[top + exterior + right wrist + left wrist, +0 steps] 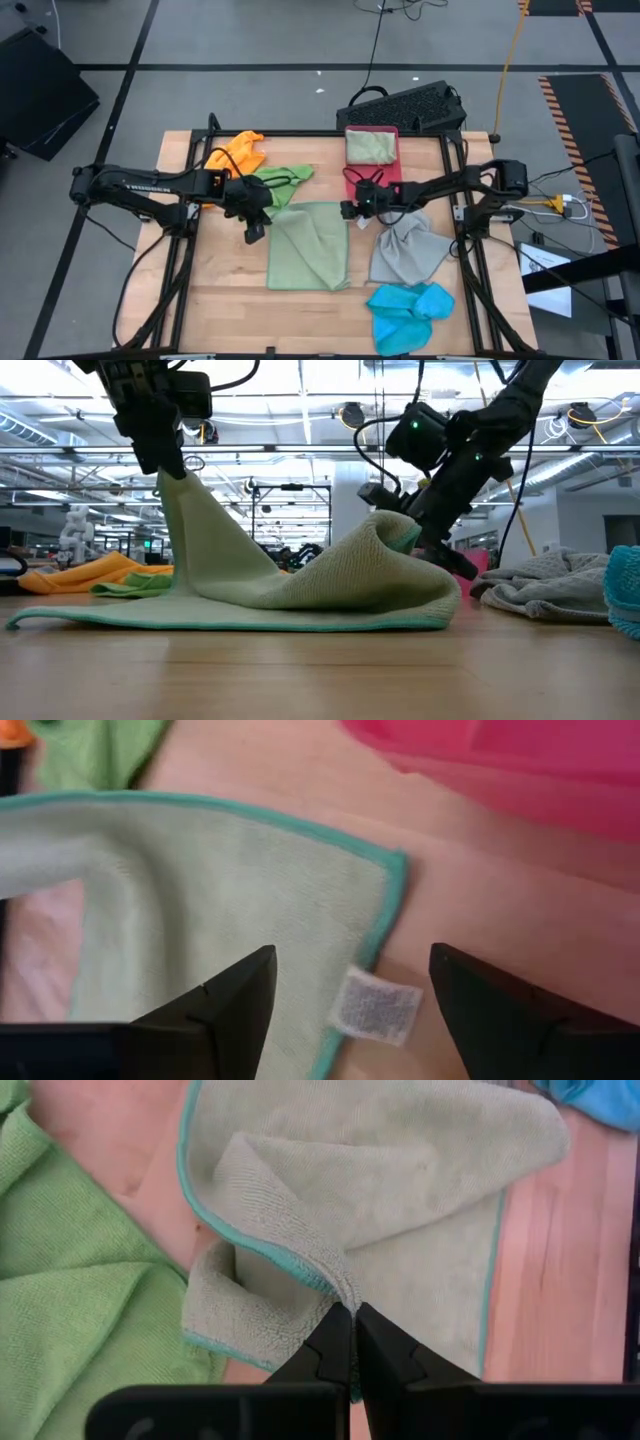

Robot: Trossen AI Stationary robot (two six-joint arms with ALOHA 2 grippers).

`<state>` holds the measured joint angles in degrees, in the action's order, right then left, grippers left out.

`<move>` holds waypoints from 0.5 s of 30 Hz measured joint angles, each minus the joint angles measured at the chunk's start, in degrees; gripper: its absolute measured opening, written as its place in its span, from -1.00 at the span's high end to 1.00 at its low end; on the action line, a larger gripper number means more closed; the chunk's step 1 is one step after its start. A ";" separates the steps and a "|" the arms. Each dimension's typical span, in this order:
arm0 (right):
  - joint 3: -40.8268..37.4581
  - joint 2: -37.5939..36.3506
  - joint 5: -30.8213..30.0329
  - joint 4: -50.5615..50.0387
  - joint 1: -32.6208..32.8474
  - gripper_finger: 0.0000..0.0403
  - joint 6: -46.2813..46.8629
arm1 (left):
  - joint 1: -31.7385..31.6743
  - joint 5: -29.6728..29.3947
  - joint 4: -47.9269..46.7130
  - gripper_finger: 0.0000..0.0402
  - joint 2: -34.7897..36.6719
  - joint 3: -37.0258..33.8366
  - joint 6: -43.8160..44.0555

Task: Fold microfiber towels
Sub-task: Fold the light green microfiber cloth

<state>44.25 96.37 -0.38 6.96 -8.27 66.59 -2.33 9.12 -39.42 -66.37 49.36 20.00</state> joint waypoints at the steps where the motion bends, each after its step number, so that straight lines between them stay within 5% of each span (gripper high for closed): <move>1: 0.00 0.14 -0.40 0.07 0.00 -0.26 0.00 | 0.00 0.04 -0.09 0.95 0.00 0.00 0.05; 15: 0.07 3.55 -4.87 5.88 -0.31 -0.19 -2.37 | 0.00 0.46 -0.32 0.95 -0.02 0.00 -0.21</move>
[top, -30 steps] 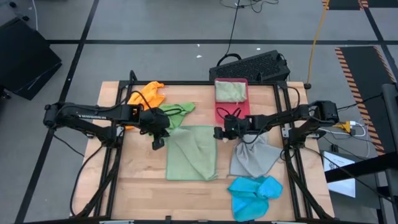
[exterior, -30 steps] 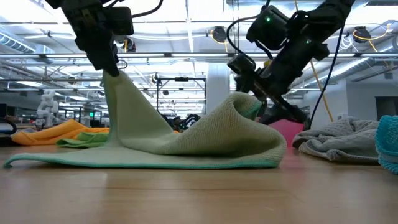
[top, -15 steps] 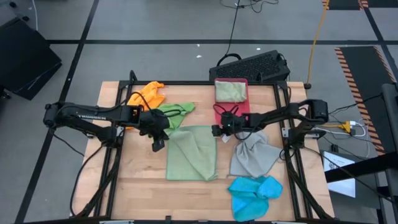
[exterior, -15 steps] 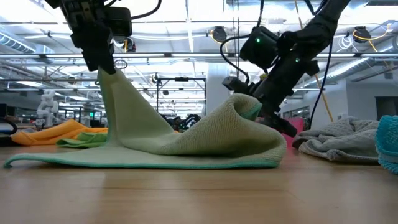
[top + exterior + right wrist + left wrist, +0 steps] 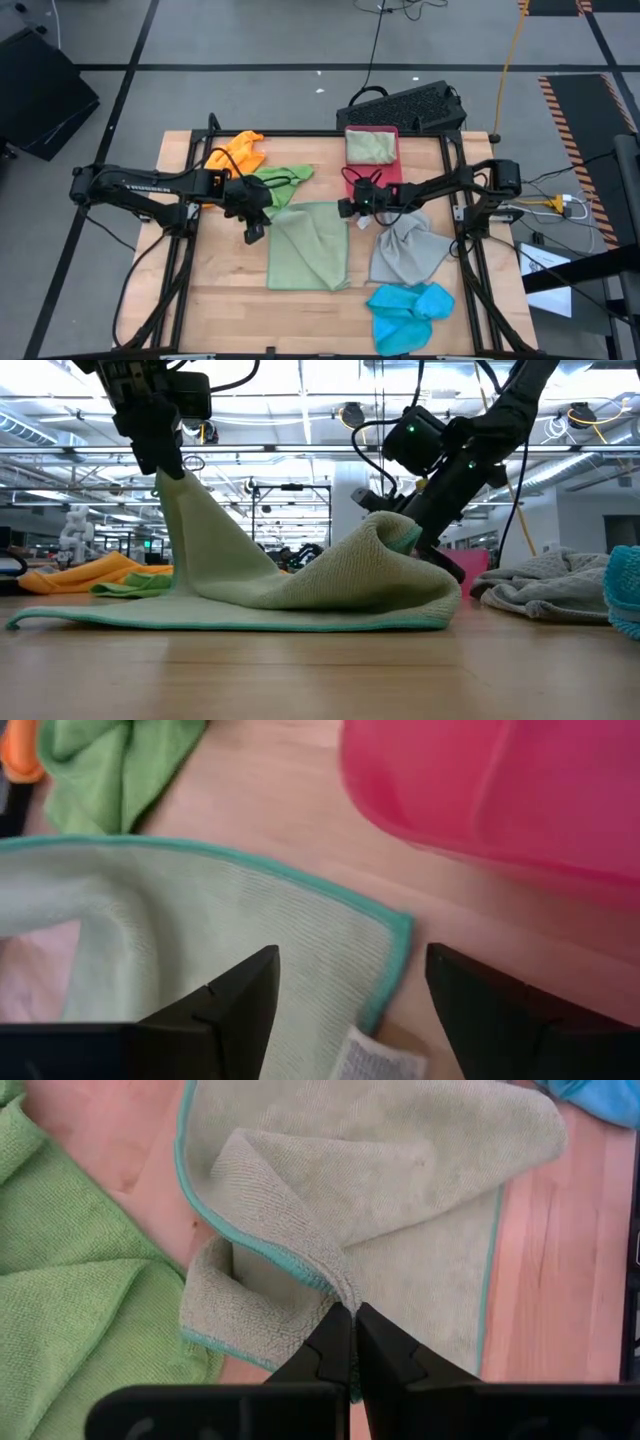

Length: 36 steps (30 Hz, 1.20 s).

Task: Fold microfiber towels
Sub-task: Fold the light green microfiber cloth

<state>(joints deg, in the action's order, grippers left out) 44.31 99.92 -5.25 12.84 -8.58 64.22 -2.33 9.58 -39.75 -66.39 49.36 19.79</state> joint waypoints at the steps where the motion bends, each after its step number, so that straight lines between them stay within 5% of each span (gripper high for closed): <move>1: 0.07 0.77 0.16 0.78 -0.02 -0.17 0.37 | 0.00 0.00 -0.12 0.95 0.00 0.00 0.02; 10: 0.12 2.88 -0.06 3.13 0.42 0.10 -0.42 | 0.00 0.46 -0.37 0.95 0.00 0.00 -0.09; 24: 0.00 4.73 -0.80 5.65 1.97 0.96 -3.08 | 0.09 2.88 -1.81 0.95 0.00 0.00 2.90; 36: -0.20 -4.30 8.38 -0.57 6.60 1.00 -5.93 | 0.80 5.22 -6.86 0.95 -0.02 0.00 5.18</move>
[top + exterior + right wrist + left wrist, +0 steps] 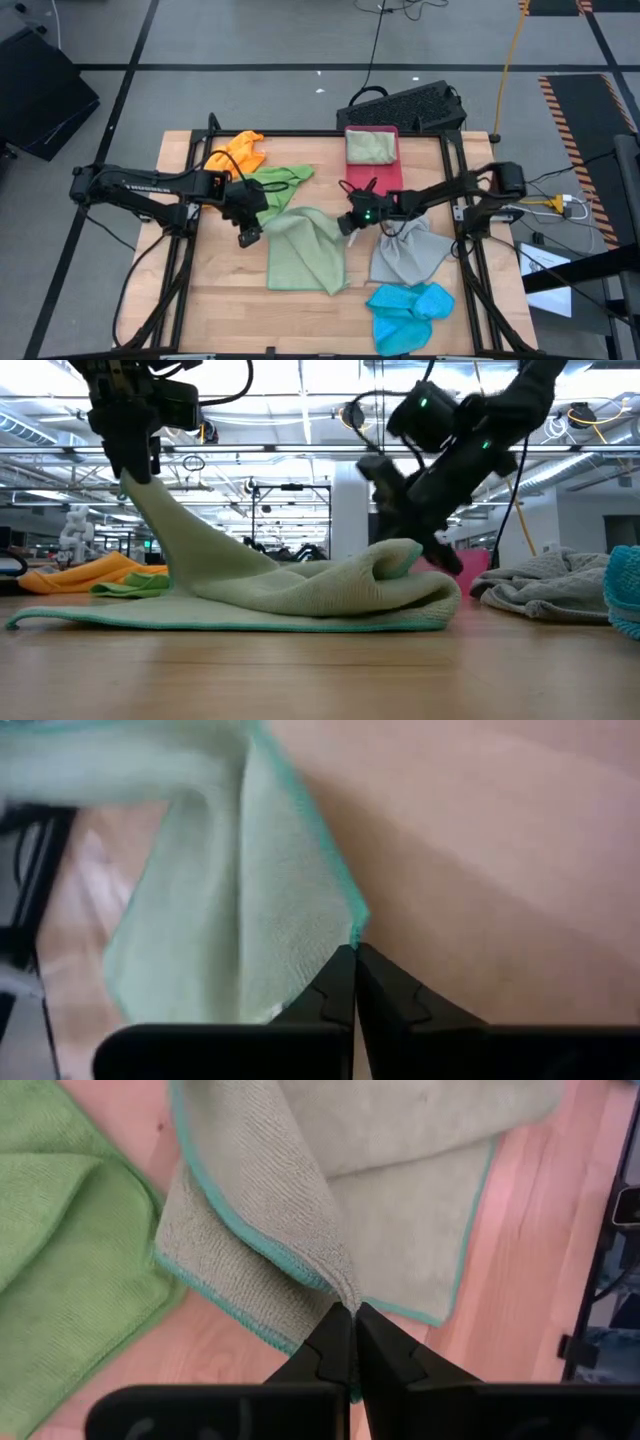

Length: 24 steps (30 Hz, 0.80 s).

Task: Fold microfiber towels
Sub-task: Fold the light green microfiber cloth

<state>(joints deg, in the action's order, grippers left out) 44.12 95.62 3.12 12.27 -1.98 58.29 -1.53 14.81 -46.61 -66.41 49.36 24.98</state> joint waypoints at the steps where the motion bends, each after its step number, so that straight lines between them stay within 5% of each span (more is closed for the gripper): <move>1: 0.00 -1.54 -0.01 -2.21 0.68 1.00 -0.28 | 0.23 0.15 0.01 0.95 0.00 0.00 0.02; 11: 0.13 -12.79 0.97 -14.35 7.06 0.91 -10.28 | 3.43 0.27 0.25 0.95 0.00 0.00 -0.39; 17: 0.11 -9.97 -7.36 -15.12 9.23 0.44 -18.12 | 4.27 -1.21 0.36 0.95 0.00 0.00 -1.07; 24: 0.11 -5.59 -1.29 -9.67 9.56 0.01 -26.00 | 4.19 -2.12 0.37 0.95 0.00 0.00 -2.42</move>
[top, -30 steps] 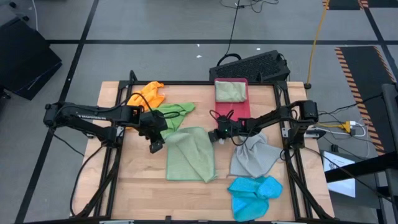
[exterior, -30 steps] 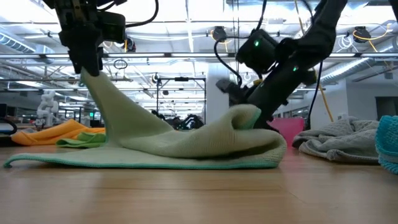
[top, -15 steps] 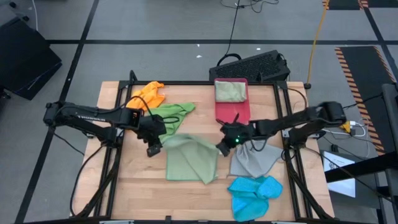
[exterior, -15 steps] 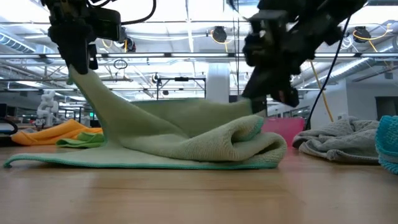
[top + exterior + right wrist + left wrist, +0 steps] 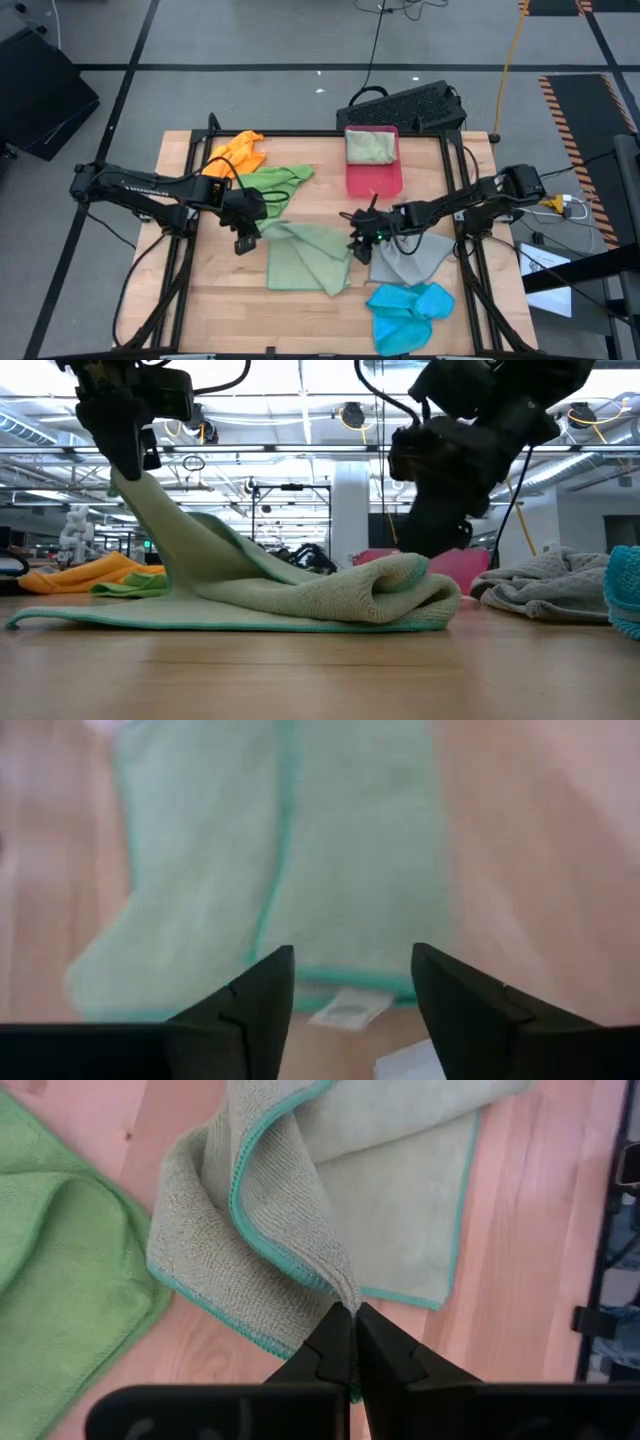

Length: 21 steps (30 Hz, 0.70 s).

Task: Fold microfiber towels
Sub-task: Fold the light green microfiber cloth

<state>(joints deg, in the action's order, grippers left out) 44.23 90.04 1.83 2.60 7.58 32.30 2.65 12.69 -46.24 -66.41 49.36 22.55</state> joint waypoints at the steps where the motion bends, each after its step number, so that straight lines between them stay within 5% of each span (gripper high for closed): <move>1: 0.00 -0.02 0.38 0.02 0.45 0.01 -1.99 | 0.00 -0.44 -0.04 0.95 0.00 0.00 -0.01; 9: 0.04 0.87 1.11 7.64 4.79 0.16 -18.12 | 0.00 -1.97 -0.05 0.95 0.00 0.00 -1.31; 21: 0.03 9.41 -2.63 14.23 5.66 0.20 -23.33 | 0.00 -2.82 -0.26 0.95 -0.02 0.00 -1.86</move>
<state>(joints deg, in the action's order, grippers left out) 44.26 99.45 -0.80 16.83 13.23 8.97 2.66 9.87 -46.50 -66.43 49.36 20.69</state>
